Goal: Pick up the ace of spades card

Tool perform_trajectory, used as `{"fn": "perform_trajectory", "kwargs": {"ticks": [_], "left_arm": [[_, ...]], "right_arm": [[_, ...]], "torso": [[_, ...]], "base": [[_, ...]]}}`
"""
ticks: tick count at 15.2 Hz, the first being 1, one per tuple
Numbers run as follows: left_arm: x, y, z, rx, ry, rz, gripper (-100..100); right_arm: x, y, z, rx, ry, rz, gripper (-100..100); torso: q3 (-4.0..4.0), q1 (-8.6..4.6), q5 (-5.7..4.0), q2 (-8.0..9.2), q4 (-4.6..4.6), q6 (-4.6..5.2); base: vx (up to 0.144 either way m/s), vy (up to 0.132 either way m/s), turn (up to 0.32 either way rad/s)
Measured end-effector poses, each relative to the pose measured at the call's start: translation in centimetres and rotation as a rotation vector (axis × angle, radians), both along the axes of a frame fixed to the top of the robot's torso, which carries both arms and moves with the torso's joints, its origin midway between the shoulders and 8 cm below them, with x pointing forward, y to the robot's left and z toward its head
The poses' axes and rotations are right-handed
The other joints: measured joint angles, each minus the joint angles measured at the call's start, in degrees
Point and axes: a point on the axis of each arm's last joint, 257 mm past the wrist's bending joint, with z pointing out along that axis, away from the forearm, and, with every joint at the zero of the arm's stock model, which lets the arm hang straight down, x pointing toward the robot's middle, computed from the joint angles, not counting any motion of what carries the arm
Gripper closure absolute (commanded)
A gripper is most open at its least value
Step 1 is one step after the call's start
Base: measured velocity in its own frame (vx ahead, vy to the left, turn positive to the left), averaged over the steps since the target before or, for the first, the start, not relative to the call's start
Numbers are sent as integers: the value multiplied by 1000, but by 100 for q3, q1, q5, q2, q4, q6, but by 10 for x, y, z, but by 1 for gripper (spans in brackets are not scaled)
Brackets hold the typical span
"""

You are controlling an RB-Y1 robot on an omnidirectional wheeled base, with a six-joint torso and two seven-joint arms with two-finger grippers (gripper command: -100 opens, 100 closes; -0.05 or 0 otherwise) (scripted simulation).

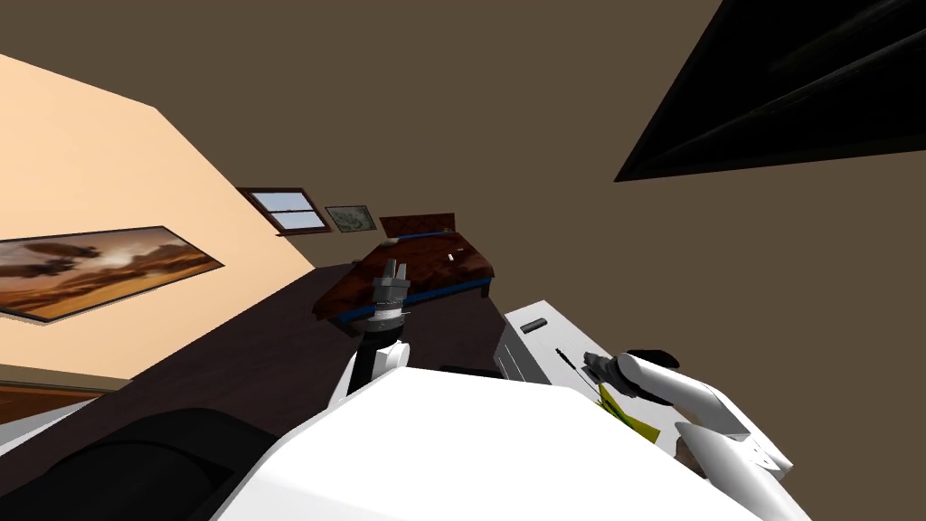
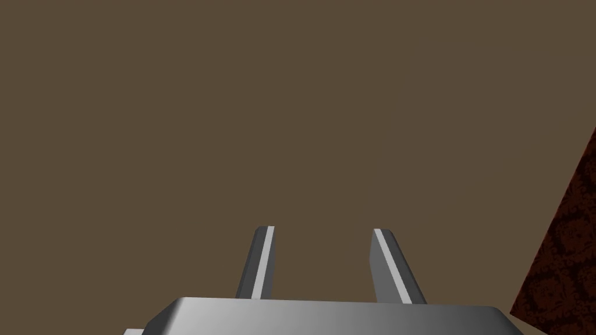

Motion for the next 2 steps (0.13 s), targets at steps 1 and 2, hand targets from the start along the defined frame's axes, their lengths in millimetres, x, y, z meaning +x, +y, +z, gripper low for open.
{"fn": "perform_trajectory", "kwargs": {"ticks": [1, 2], "left_arm": [[0, 0, 0, 0, 0, 0, 0], [0, 0, 0, 0, 0, 0, 0]], "right_arm": [[1, 0, 5, 0, -1, -3, 100], [2, 0, 9, 1, -1, -6, 100]], "torso": [[6, 3, 1, 9, 2, -1], [9, 5, 1, 15, 3, -1]], "base": [[-65, 9, 68], [-37, 5, 24]]}}
